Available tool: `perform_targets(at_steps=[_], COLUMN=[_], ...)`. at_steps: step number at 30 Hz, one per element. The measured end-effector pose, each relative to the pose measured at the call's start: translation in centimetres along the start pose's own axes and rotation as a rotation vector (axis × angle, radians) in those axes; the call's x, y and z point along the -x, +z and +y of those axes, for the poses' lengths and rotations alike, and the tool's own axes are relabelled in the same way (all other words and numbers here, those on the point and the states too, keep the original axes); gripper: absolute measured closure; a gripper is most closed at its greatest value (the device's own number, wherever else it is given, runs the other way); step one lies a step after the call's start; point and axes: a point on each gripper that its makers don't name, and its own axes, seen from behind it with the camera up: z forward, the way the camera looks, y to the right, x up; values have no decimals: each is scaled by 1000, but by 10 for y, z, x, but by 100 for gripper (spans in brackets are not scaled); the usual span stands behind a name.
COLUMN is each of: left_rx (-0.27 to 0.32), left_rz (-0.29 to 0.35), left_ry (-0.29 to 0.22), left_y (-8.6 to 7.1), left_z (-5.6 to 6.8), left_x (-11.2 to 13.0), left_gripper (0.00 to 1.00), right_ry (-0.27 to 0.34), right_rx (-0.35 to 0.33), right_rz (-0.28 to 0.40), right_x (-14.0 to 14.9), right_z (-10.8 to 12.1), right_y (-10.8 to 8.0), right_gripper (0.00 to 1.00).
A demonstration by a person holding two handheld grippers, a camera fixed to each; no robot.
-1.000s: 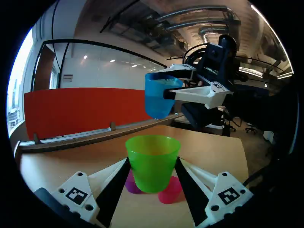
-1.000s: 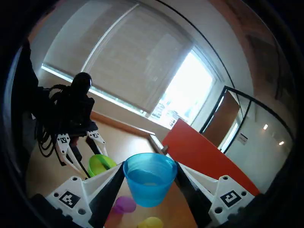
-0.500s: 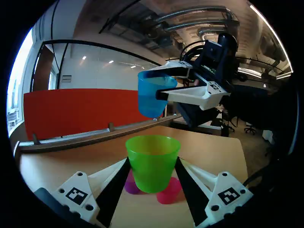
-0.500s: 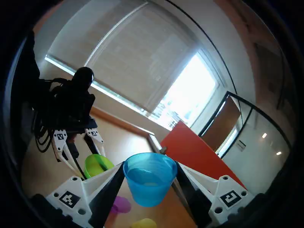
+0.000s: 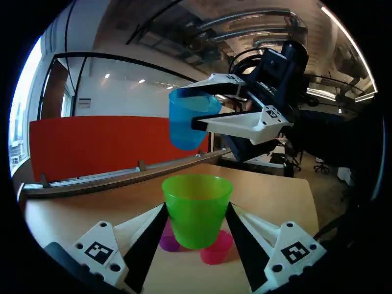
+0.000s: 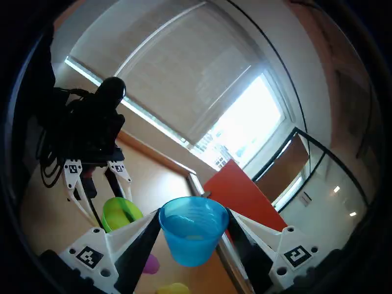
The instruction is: Pour water
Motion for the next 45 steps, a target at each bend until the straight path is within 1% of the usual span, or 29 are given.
perform_targets(at_steps=[8,17,35,45], left_rx=[6,10,19,23], left_rz=[3,8,17,14], left_ry=[-1,-4,-1,-1], left_y=[0,0,0,1], left_z=[2,3,6,8], left_x=[0,0,-4,-4], left_gripper=[19,19,19,19], right_ry=[-37,-76,-155,-187], right_rx=[1,2,18,21], right_rz=[0,-5,-16,-19], right_x=[-7,-10,-10,-12], right_z=[0,1,6,9], right_y=[7,10,13,13], right_gripper=[7,7,7,7])
